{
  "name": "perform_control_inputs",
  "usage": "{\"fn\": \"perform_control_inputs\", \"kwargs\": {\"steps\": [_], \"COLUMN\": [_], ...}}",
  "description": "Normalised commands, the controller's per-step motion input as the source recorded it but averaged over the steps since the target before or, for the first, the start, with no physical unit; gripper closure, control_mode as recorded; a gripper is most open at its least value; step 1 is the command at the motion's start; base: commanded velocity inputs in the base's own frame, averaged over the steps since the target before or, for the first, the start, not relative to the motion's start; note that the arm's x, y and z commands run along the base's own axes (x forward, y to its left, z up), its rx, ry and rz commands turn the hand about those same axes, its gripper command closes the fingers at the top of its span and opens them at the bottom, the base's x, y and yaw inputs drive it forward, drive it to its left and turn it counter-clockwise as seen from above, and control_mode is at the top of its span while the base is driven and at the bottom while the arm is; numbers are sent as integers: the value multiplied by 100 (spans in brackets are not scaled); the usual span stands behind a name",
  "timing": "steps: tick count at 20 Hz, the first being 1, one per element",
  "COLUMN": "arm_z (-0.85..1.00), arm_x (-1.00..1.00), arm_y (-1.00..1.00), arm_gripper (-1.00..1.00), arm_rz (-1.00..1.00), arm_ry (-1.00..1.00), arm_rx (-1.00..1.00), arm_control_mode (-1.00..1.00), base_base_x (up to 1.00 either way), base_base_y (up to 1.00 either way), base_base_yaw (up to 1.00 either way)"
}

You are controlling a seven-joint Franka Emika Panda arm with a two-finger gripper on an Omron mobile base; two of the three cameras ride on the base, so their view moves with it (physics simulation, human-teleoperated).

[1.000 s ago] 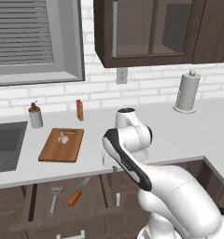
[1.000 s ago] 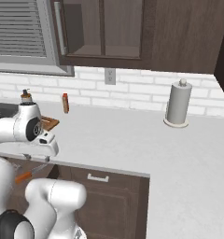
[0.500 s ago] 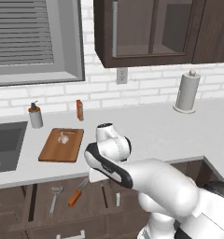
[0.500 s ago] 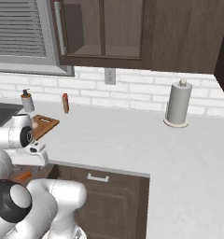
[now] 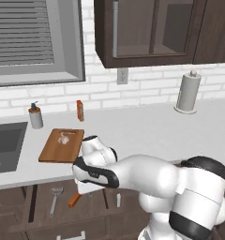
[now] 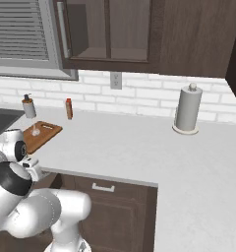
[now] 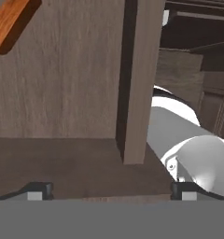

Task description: Place the appropriate cutting tool for cutting the garlic skin on the cutting board.

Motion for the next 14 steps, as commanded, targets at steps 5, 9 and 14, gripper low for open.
{"fn": "perform_control_inputs", "kwargs": {"steps": [5, 9, 14], "arm_z": [-39, -42, -44], "arm_x": [0, 0, 0], "arm_y": [32, 21, 12], "arm_gripper": [-100, -100, -100], "arm_rz": [-1, -2, -3], "arm_ry": [0, 0, 0], "arm_rx": [-2, 0, 0], "arm_control_mode": [-100, -100, -100], "base_base_x": [0, 0, 0], "base_base_y": [0, 0, 0], "base_base_yaw": [0, 0, 0]}}
